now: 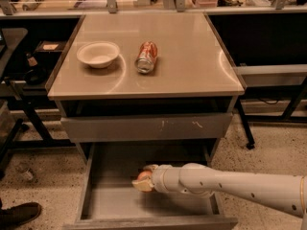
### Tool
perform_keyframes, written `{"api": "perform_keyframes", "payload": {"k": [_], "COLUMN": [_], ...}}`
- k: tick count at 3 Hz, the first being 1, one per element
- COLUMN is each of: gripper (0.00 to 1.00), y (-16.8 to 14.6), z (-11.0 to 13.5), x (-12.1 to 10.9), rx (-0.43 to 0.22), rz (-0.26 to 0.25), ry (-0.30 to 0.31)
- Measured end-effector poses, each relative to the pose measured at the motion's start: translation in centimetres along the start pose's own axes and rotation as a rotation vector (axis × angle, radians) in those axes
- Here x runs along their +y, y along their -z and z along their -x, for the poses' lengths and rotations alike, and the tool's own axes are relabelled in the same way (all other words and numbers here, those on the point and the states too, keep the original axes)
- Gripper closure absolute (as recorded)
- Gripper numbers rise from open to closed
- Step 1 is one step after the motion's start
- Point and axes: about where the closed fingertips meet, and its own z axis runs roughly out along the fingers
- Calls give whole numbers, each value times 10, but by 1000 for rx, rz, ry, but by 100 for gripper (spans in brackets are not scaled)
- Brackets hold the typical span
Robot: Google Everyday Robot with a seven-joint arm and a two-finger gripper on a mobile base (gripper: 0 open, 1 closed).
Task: Pick apple from middle drawer and place on counter
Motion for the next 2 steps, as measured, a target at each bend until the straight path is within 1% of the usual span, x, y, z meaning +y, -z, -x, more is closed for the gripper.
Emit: {"api": "perform_keyframes", "payload": {"k": [2], "gripper": [100], "y": [50], "z": [42], "x": [-5], "rx": [-30], "rz": [-51], "ry": [-39]}}
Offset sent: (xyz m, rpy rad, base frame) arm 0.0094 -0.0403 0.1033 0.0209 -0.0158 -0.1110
